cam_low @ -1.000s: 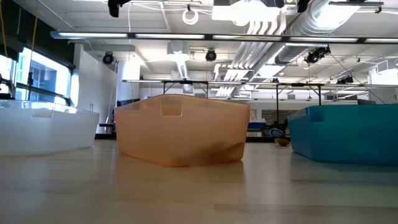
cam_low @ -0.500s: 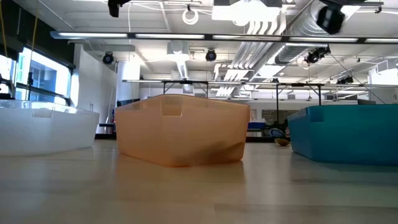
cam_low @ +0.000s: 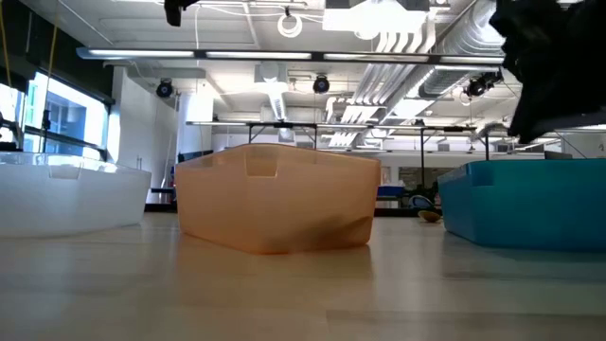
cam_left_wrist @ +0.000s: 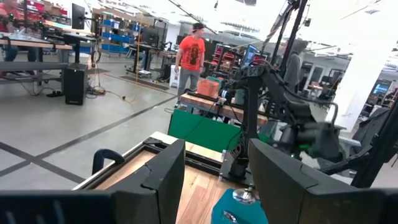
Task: Sort silverware by color (type)
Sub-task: Put the left purple spoon into the blue bin
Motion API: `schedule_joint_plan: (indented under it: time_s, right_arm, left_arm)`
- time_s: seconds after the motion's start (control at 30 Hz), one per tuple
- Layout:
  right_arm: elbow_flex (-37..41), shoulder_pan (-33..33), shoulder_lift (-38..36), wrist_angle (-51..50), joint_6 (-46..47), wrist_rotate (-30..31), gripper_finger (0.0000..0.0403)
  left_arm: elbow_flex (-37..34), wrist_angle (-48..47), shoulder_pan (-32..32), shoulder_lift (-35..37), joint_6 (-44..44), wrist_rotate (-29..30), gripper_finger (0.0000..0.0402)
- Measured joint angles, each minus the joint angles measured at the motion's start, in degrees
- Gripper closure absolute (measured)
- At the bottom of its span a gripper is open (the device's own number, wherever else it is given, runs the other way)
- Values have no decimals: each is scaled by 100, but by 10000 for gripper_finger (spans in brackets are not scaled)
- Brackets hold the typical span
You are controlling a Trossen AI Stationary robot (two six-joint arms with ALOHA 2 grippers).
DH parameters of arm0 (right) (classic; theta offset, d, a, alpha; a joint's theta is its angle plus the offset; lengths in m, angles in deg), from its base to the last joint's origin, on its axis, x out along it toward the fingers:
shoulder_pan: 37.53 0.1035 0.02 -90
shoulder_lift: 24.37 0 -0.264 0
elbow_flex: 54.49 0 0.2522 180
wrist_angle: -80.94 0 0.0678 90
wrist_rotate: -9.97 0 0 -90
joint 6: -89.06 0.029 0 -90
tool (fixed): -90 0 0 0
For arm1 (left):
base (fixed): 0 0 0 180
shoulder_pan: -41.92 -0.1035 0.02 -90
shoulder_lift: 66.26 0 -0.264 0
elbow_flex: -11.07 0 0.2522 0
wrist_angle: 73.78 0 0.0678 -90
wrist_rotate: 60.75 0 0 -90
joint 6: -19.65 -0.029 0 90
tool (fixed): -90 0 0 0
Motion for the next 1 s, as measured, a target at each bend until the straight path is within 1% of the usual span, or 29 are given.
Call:
schedule_joint_plan:
  time_s: [0.1, 0.2, 0.37, 0.53, 0.73, 1.0]
  right_arm:
    - [0, -94, 188, -123, 340, -60, 382]
    - [0, -234, 267, -16, 370, -159, 382]
    - [0, -546, 294, 101, 301, -506, 382]
    - [0, -877, 397, 113, -59, -955, 382]
    - [0, -1133, 738, 359, -380, -1036, 382]
    - [0, -1225, 1320, 346, -359, -1100, 382]
  left_arm:
    - [0, 0, 2, 0, -2, 117, 236]
    - [0, 0, 0, 0, -2, 244, 236]
    - [0, 0, -1, 0, -3, 339, 236]
    - [0, -6, 2, 0, -2, 339, 236]
    - [0, -29, -1, 0, -2, 337, 236]
    - [0, -131, 1, 0, -1, 337, 236]
